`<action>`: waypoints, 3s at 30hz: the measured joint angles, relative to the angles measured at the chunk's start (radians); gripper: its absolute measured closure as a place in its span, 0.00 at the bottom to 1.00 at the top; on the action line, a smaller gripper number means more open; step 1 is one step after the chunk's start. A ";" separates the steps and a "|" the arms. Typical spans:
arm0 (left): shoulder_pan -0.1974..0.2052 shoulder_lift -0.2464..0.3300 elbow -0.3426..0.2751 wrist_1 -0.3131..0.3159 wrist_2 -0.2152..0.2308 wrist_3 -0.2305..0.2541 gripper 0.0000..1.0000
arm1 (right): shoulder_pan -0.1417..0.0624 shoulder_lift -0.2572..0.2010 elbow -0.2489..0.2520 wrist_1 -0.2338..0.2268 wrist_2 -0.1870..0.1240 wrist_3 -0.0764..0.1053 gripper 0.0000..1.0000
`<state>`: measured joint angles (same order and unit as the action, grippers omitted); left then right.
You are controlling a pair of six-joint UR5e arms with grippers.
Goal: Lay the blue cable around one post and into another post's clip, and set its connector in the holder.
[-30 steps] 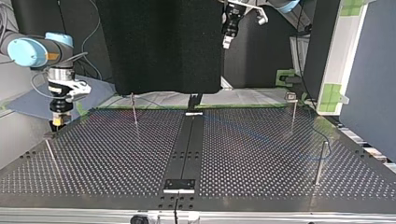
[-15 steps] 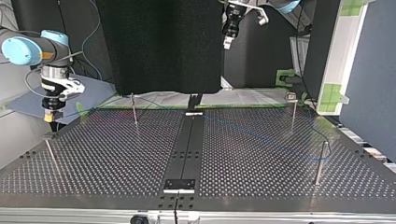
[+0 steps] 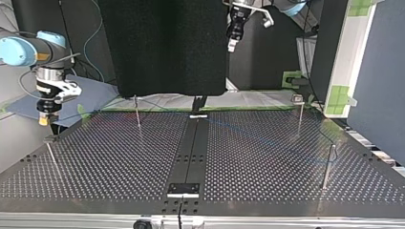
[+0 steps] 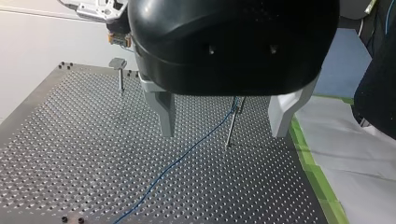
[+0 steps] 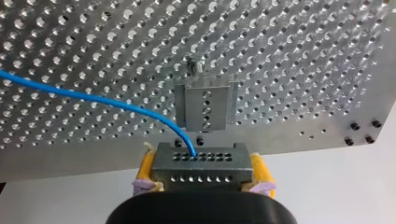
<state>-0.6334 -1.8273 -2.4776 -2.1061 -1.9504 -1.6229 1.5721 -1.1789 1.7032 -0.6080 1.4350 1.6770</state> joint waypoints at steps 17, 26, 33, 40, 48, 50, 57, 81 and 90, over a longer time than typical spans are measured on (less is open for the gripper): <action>-0.005 0.000 0.004 -0.022 -0.076 0.038 0.00 | -0.012 0.056 -0.080 0.021 -0.037 -0.011 0.95; -0.005 0.000 0.004 -0.022 -0.077 0.037 0.00 | -0.013 0.057 -0.100 0.040 -0.065 0.006 0.95; -0.005 0.000 0.005 -0.023 -0.077 0.037 0.00 | -0.013 0.056 -0.110 0.095 -0.065 0.018 0.95; -0.005 0.000 0.004 -0.026 -0.077 0.037 0.00 | -0.014 0.056 -0.120 0.134 -0.076 0.028 0.95; -0.003 0.000 0.005 -0.029 -0.077 0.036 0.00 | -0.016 0.058 -0.136 0.138 -0.101 0.030 0.95; -0.002 0.000 0.005 -0.030 -0.077 0.036 0.00 | -0.018 0.058 -0.140 0.138 -0.107 0.033 0.95; -0.001 0.000 0.005 -0.031 -0.077 0.036 0.00 | -0.036 0.059 -0.147 0.138 -0.130 0.042 0.95; -0.001 0.000 0.005 -0.035 -0.077 0.036 0.00 | -0.053 0.107 -0.177 0.122 -0.217 0.028 0.95; -0.001 0.000 0.005 -0.036 -0.077 0.035 0.00 | -0.054 0.109 -0.177 0.093 -0.271 0.026 0.95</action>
<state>-0.6339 -1.8275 -2.4728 -2.1416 -2.0271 -1.5883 1.5186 -1.0700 1.5260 -0.5146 1.1637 1.7031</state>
